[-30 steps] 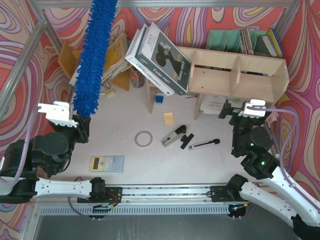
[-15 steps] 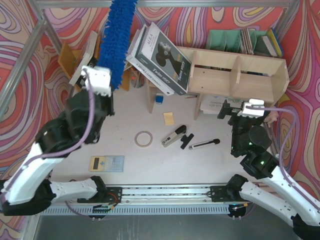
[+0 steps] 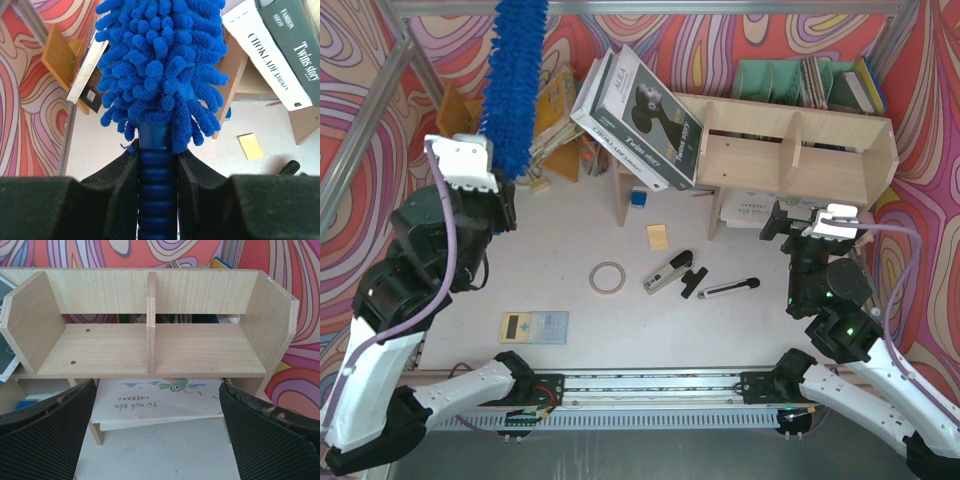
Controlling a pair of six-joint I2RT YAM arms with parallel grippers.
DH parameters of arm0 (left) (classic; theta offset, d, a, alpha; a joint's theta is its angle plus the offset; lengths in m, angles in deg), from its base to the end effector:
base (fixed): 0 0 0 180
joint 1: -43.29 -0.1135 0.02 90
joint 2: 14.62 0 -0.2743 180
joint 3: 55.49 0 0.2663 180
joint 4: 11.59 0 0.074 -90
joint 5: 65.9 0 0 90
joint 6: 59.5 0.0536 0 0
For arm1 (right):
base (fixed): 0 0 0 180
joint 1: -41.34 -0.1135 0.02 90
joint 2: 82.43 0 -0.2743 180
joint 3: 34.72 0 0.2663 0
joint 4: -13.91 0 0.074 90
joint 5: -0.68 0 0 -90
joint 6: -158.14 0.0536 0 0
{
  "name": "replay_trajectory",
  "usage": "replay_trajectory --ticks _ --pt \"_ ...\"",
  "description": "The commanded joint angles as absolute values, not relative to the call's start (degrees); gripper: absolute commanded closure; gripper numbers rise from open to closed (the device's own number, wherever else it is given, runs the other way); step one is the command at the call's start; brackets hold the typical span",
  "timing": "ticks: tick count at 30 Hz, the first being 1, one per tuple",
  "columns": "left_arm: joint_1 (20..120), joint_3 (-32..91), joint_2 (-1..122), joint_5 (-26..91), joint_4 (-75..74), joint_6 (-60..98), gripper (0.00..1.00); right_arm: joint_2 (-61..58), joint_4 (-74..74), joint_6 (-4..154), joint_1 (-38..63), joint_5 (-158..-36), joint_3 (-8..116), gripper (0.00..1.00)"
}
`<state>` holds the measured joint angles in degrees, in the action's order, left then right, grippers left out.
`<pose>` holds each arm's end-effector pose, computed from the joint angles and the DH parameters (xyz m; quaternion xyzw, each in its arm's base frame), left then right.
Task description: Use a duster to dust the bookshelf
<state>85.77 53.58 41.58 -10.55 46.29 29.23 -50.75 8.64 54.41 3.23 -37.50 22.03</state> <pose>0.1281 -0.0760 0.5434 0.0594 0.7297 -0.0365 0.6803 0.1272 0.0462 0.4067 0.0955 0.6214 -0.0902 0.7724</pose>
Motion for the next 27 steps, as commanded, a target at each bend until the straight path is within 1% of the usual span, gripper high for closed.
replay_trajectory --ticks 1,6,9,14,19,27 --pt "84.1 48.7 39.1 -10.3 45.6 26.6 1.0 -49.3 9.5 54.0 3.5 -37.6 22.3 0.01" --pt "80.3 41.5 36.7 -7.9 46.2 22.7 1.0 -49.3 9.0 54.4 3.6 -37.6 22.2 0.01" --pt "78.3 38.6 36.2 -4.6 45.8 21.3 1.0 -49.2 9.1 54.4 3.5 -37.7 22.0 0.01" --pt "78.2 34.6 35.3 0.1 44.3 19.7 1.0 -48.8 8.9 54.4 3.5 -37.5 22.2 0.01" --pt "78.2 29.6 33.3 8.3 40.7 17.1 1.0 -48.8 9.0 54.4 3.5 -37.5 22.0 0.01" --pt "78.2 25.4 32.2 14.7 38.8 16.7 1.0 -48.2 8.9 54.2 3.6 -37.5 22.2 0.01"
